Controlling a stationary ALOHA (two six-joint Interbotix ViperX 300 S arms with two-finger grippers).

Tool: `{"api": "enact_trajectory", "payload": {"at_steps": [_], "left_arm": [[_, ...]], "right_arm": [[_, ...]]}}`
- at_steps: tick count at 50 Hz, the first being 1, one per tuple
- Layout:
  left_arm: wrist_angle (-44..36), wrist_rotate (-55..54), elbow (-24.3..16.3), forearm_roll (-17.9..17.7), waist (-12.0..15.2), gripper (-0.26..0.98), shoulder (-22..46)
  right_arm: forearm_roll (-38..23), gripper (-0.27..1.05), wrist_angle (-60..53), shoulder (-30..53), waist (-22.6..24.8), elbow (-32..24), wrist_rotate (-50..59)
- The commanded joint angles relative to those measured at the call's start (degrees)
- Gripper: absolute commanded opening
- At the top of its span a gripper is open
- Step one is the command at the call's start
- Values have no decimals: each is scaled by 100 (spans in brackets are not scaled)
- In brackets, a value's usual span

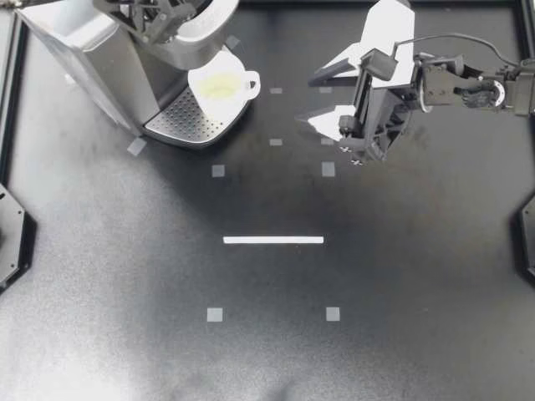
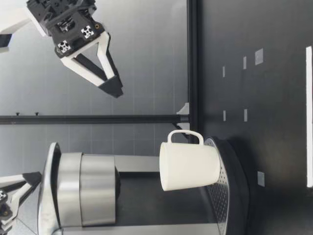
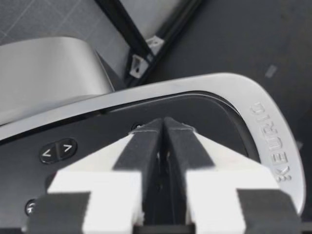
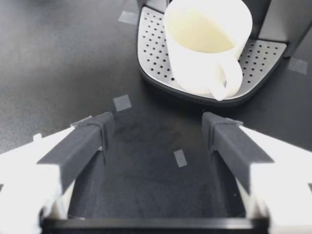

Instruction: Place the coffee capsule inside the capsule container, then place the cup onto the center of the cup tray.

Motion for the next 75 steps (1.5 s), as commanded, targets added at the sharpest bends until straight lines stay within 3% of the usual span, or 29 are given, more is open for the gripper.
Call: {"api": "enact_trajectory", "payload": {"at_steps": [1,17,29,47,64,75], "left_arm": [[123,35,26,-114,18,15,141],[149,62,18,-176,18,15,132],[-923,53,237,-114,18,15,-422],[-3226,0,1564,-185,-18,15,-1354],[-5186,-229,2812,-246,-650,15,-2145],[-6293,-466,3595,-255,-984,15,-2355]], "right_arm": [[-9,66,-53,-79,26,-53,18],[0,66,-114,-88,26,-9,9],[26,66,-114,-132,26,0,44],[26,66,-281,-264,246,18,18],[299,66,-387,-589,580,132,272],[316,66,-870,-668,1090,211,396]]}}
